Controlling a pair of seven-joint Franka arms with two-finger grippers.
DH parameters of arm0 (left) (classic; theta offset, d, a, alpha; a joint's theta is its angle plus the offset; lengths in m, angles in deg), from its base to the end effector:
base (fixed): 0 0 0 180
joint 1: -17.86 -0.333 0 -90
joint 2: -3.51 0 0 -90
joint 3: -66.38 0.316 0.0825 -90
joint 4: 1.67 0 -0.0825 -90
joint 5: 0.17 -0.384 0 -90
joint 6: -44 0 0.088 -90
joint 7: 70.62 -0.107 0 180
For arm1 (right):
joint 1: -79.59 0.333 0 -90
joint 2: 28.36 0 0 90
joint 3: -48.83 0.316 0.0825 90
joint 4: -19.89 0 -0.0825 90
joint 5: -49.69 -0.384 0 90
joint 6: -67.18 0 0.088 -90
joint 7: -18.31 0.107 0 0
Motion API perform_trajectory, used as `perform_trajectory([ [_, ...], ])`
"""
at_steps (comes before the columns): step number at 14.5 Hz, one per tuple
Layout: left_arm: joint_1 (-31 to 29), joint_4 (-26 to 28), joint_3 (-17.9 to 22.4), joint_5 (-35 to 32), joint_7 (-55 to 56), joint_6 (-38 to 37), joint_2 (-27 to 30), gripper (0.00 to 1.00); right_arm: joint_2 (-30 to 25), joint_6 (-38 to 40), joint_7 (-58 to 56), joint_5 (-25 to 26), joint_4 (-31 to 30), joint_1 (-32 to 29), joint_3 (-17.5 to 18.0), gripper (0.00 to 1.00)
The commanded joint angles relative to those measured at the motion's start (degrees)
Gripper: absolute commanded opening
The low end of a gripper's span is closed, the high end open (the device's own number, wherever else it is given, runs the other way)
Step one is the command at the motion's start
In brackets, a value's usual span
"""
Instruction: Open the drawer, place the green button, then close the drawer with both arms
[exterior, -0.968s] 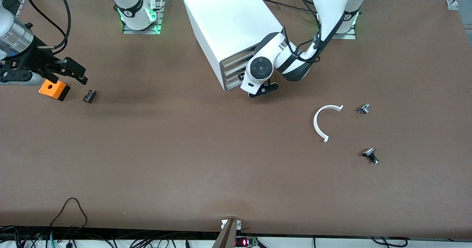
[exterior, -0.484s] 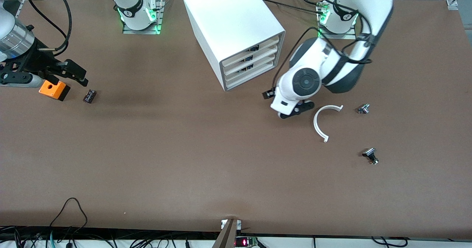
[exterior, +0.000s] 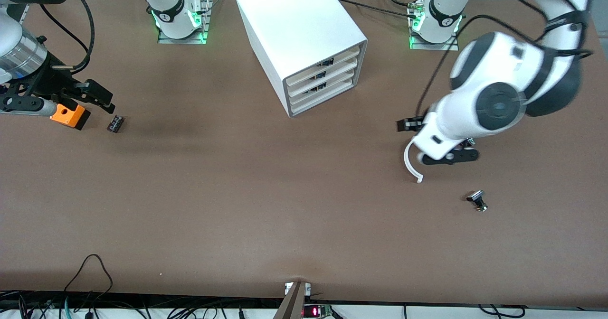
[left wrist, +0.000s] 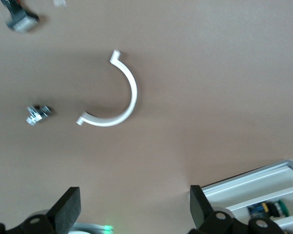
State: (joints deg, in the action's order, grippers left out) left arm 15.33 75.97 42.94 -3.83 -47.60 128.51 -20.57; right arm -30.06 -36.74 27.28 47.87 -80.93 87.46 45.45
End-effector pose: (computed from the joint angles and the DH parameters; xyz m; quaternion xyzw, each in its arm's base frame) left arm 0.6200 -0.1809 0.4796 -0.9896 -0.0220 0.1422 0.0024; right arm 0.5601 0.0462 0.5727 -0.9981 0.0422 -0.0396 0.0212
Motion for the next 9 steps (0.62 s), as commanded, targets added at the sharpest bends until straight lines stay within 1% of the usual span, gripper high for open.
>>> perform_trajectory([
  [1, -1.4, 0.0, 2.7, -0.8, -12.6, -0.8, 5.5, 0.99, 0.6, 1.2, 0.6, 0.8, 1.5, -5.8, 5.0, 1.0],
  [2, -1.3, 0.5, 6.1, 0.1, -16.5, -0.1, 8.0, 0.99, 0.5, 1.3, 0.5, 0.9, 1.5, -8.5, 7.9, 1.0],
  [3, -0.5, 1.7, 10.2, 1.5, -19.3, 1.4, 10.6, 0.99, 0.3, 1.3, 0.5, 0.9, 1.5, -9.1, 8.9, 1.0],
  [5, 2.6, 7.3, 17.1, 2.3, -22.0, 5.8, 16.7, 0.99, 0.1, 1.6, 0.5, 0.9, 1.5, -9.1, 8.9, 1.0],
  [6, 3.1, 11.3, 18.3, 2.3, -22.5, 8.5, 20.3, 0.99, 0.0, 1.9, 0.5, 1.1, 1.6, -9.1, 9.0, 1.0],
  [7, 3.4, 15.0, 18.7, 2.2, -21.8, 11.3, 23.4, 0.99, -0.1, 2.1, 0.5, 1.6, 1.8, -9.1, 9.1, 1.0],
  [8, 4.9, 16.7, 20.5, 1.7, -22.2, 12.8, 24.7, 0.99, 0.0, 2.8, 0.3, 1.9, 2.5, -9.1, 9.2, 1.0],
  [9, 6.2, 17.1, 21.9, 1.6, -22.1, 12.4, 24.9, 0.99, 0.1, 3.6, 0.3, 2.2, 3.2, -9.1, 9.2, 1.0],
])
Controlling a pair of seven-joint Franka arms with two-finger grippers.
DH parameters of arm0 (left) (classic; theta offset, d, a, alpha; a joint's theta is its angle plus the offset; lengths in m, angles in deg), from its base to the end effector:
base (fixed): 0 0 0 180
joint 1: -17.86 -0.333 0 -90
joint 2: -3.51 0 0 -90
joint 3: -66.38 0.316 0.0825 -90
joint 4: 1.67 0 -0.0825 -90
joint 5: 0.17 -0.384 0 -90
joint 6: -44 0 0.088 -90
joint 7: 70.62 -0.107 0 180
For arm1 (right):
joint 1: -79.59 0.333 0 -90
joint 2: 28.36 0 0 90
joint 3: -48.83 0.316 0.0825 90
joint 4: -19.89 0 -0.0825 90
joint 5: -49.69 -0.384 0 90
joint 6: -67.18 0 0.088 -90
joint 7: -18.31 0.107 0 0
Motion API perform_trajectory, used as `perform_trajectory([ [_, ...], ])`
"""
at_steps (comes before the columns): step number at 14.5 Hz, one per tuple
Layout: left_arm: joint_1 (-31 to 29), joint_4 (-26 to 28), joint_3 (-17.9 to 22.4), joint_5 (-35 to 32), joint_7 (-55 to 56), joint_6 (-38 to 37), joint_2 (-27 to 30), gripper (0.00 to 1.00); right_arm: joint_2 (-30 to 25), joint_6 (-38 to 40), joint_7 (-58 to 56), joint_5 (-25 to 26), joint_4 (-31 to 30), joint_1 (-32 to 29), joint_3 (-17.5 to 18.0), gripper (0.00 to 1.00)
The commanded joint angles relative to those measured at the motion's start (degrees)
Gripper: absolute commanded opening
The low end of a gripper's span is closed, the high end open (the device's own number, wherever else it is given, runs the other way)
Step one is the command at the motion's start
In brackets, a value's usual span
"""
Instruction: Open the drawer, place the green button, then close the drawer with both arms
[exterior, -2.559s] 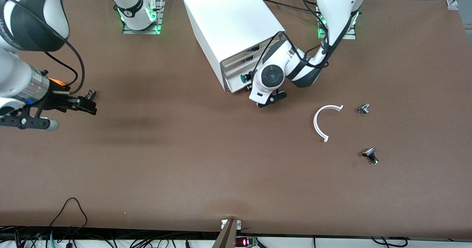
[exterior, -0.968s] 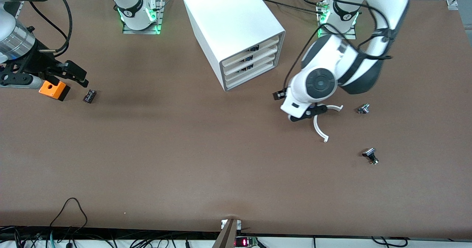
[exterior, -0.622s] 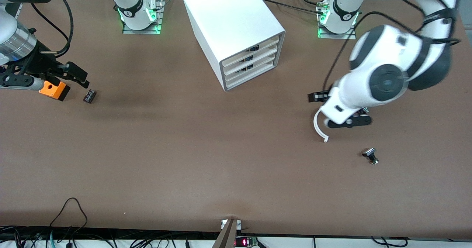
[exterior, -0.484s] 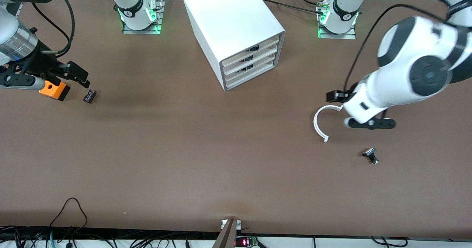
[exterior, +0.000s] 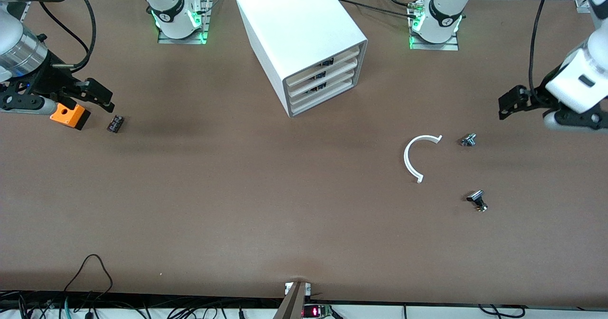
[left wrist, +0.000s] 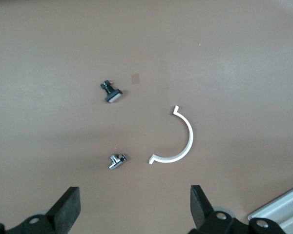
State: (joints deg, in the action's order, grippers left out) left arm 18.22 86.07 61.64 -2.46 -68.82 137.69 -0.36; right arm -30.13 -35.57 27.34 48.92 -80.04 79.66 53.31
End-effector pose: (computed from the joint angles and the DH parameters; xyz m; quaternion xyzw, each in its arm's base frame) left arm 0.5798 -0.0460 0.6108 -0.9992 0.0296 -0.0193 0.0160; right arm 0.5589 0.0462 0.5789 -0.9984 0.0402 -0.0391 0.0101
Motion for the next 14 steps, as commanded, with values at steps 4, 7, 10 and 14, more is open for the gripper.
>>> perform_trajectory([
  [4, 3.7, 3.7, 2.3, 0.1, -0.4, -2.5, 2.4, 0.99, 0.1, 4.3, 0.1, 1.4, 2.7, -1.1, 1.4, 1.0],
  [7, 3.5, 3.1, 1.7, 0.3, -0.3, -3.4, 2.2, 0.99, 0.7, 6.2, -0.1, 1.3, 5.9, -1.1, 1.3, 1.0],
  [10, 2.8, 3.0, 1.8, 0.8, -0.5, -3.6, 1.9, 0.99, 1.7, 6.9, -0.1, 1.2, 8.1, -0.9, 1.4, 1.0],
  [14, 3.1, 2.9, 1.7, 0.9, -0.5, -3.8, 1.8, 0.99, 2.1, 6.8, -0.2, 0.9, 8.2, -0.9, 1.3, 1.0],
])
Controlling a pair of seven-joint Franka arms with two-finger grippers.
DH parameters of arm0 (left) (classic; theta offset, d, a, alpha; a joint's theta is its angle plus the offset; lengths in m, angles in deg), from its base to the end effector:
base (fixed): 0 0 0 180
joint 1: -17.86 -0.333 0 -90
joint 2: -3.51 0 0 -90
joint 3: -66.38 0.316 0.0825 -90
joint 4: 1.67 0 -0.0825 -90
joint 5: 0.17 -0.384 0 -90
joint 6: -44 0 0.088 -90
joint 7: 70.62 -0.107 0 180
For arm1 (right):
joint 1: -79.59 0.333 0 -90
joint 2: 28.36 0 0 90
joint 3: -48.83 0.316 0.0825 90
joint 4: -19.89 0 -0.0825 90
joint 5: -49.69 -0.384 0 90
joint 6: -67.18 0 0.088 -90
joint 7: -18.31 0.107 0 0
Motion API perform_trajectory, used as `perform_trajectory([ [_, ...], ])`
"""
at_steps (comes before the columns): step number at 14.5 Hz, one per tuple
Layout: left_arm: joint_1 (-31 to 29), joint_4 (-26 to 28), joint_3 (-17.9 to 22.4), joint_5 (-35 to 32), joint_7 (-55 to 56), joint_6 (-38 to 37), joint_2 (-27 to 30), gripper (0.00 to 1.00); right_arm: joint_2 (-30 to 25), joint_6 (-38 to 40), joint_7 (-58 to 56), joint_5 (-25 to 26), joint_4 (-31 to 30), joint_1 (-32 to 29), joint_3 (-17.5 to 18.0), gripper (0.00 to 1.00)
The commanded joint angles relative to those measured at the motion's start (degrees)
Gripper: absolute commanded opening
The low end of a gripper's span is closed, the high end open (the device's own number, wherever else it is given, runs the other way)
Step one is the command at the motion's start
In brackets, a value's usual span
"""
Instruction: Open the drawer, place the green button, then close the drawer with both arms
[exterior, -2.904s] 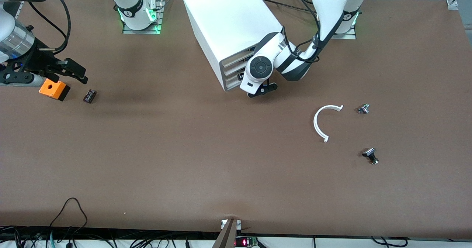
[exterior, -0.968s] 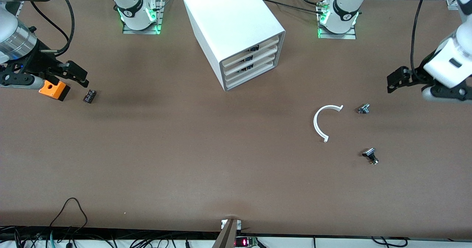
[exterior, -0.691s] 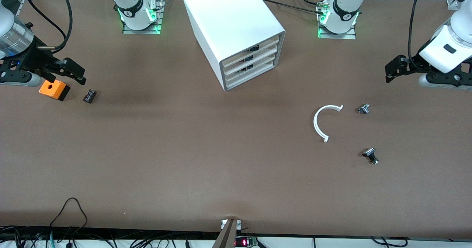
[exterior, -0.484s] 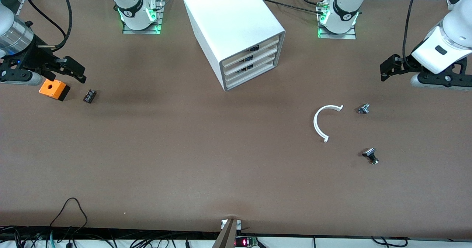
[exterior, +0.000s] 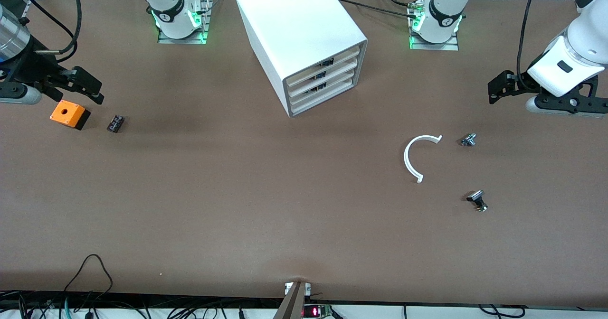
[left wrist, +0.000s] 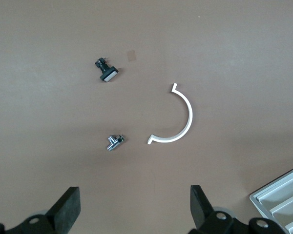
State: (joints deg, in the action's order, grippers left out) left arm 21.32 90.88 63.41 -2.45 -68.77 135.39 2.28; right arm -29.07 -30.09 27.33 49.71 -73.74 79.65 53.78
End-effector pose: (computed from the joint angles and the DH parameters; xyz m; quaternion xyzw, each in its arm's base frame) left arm 0.5583 -0.0584 0.5937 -0.9988 0.0408 0.0194 0.0208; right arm 0.5600 0.0494 0.6128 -0.9987 0.0349 -0.0377 0.0039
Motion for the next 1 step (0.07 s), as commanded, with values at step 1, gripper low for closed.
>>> perform_trajectory([
  [1, 0.1, -1.9, 0.0, 0.9, -0.4, -1.5, -0.9, 0.99, 1.1, 1.4, -0.1, 0.1, 2.0, -0.8, 0.8, 1.0],
])
